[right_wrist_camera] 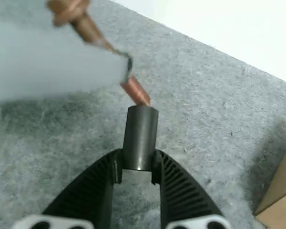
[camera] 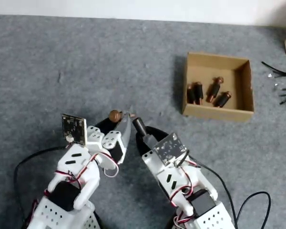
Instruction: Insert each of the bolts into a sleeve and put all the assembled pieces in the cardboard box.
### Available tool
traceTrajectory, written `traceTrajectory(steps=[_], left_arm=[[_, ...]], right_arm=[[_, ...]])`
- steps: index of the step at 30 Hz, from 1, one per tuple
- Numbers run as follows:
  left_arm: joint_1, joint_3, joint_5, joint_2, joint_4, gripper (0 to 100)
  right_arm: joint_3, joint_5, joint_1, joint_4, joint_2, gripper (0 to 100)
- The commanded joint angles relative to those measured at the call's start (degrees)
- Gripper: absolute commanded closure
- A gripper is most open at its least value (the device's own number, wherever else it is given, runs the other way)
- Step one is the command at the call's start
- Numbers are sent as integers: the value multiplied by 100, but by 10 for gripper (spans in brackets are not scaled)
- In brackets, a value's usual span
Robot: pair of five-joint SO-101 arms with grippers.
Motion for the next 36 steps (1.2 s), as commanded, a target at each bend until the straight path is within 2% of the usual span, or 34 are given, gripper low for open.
traceTrajectory(steps=[1,4,8,11,14,22,26,30,36], left_arm=[[-75,-760,26,-31,299,996],[-198,-945,18,-22,818,996],[-787,-840,18,400,844,995],[-866,-857,0,1323,826,995],[-875,-1068,-9,2703,431,995],[-892,-2853,18,6466,343,995],[-927,-3389,18,7582,343,995],[-1332,-3943,35,8549,316,995],[-1798,-4760,589,9974,325,995]], right_arm=[[804,167,145,-145,-136,995],[804,149,752,-154,-145,995],[743,44,1411,-277,-145,995],[716,-343,1437,-277,-145,994],[716,-396,1437,-277,-145,994],[752,-396,1437,-277,-145,994],[752,-396,1437,-277,-145,994],[752,-396,1437,-277,-145,994],[743,-396,1437,-277,-145,994]])
